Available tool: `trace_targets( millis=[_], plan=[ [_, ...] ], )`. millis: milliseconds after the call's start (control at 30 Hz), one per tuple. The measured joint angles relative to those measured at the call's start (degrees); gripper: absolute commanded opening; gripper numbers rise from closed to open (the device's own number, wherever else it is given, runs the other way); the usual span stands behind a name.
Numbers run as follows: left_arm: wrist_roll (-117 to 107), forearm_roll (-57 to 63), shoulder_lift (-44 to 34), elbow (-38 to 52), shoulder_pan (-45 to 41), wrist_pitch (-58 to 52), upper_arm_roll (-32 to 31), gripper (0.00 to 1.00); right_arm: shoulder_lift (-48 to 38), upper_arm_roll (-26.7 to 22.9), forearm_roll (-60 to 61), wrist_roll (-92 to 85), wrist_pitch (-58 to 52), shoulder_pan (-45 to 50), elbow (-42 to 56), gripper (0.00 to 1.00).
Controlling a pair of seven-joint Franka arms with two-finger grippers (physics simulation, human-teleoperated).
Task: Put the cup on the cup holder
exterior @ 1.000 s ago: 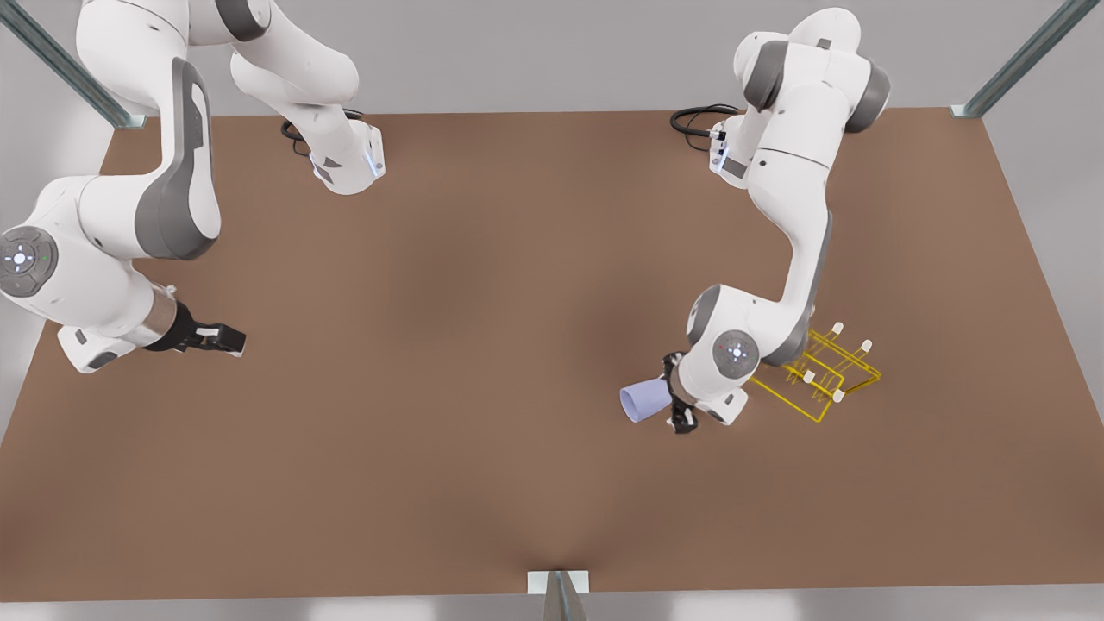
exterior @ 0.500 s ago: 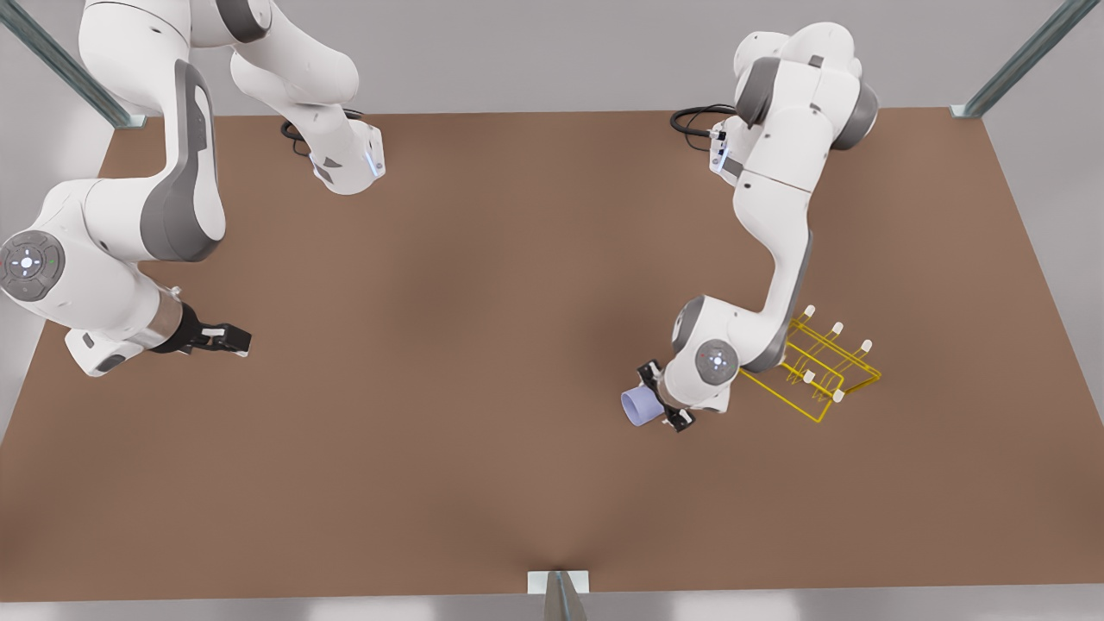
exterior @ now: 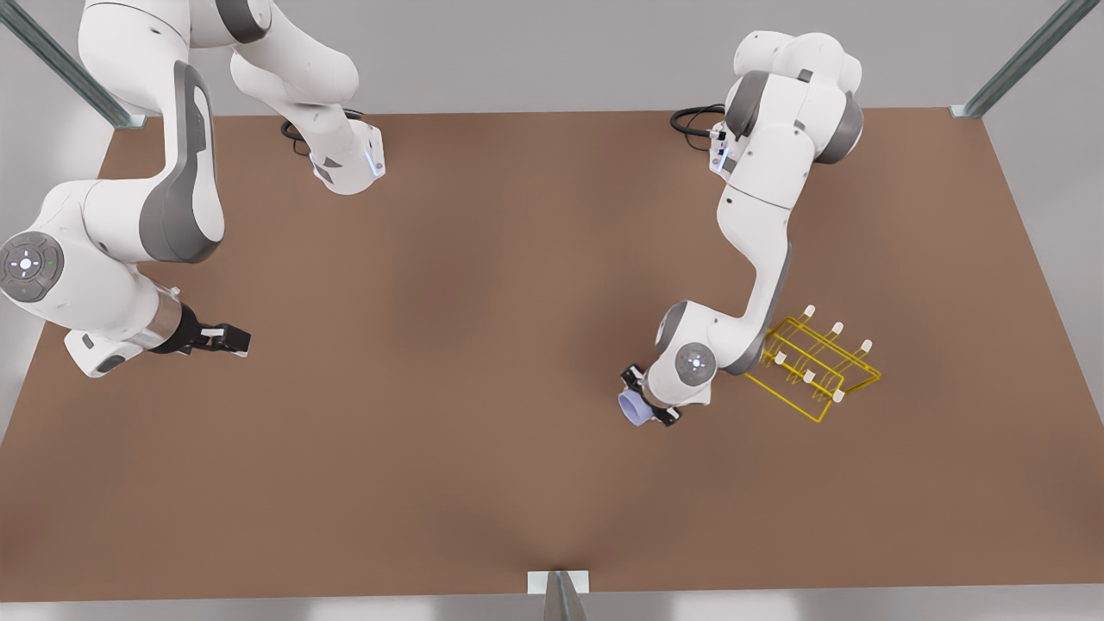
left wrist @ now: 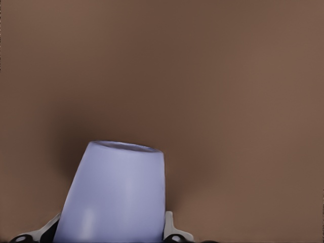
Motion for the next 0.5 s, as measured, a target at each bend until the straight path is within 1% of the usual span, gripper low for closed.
trace_targets(
  millis=[133,167,233,300,333,367,433,500],
  plan=[
    [-0.85,-0.62,-0.58,0.14,0.09,0.44,0.01,0.63,0.22,0.00,0.02,-0.11,0.00,-0.08,0.00,1.00],
    [-1.05,-0.63,-0.83,1.48,0.08,-0.03,0.09,0.63,0.21,0.00,0.02,-0.14,0.00,-0.09,0.00,1.00],
    [-1.36,-0.46,-1.77,5.58,0.11,-3.48,0.66,0.63,0.25,0.00,0.02,-0.19,0.01,-0.10,0.00,1.00],
    [-1.65,1.43,-4.06,7.91,0.13,-8.38,0.93,0.63,0.25,0.00,0.02,-0.23,0.01,-0.10,0.00,1.00],
    [-1.80,2.98,-5.10,9.08,-0.55,-10.94,2.06,0.64,0.26,0.00,0.02,-0.25,0.01,-0.12,0.00,1.00],
    [-1.91,4.51,-6.24,9.42,-4.09,-13.26,6.92,0.64,0.25,0.00,0.02,-0.27,0.01,-0.15,0.00,1.00],
    [-1.28,6.57,-7.33,9.00,-16.33,-17.86,23.49,0.64,0.26,0.00,0.01,-0.32,-0.01,-0.18,0.00,1.00],
    [0.44,8.95,-6.41,7.21,-27.64,-21.38,39.33,0.64,0.27,0.00,0.00,-0.36,-0.02,-0.18,0.00,1.00]
  ],
)
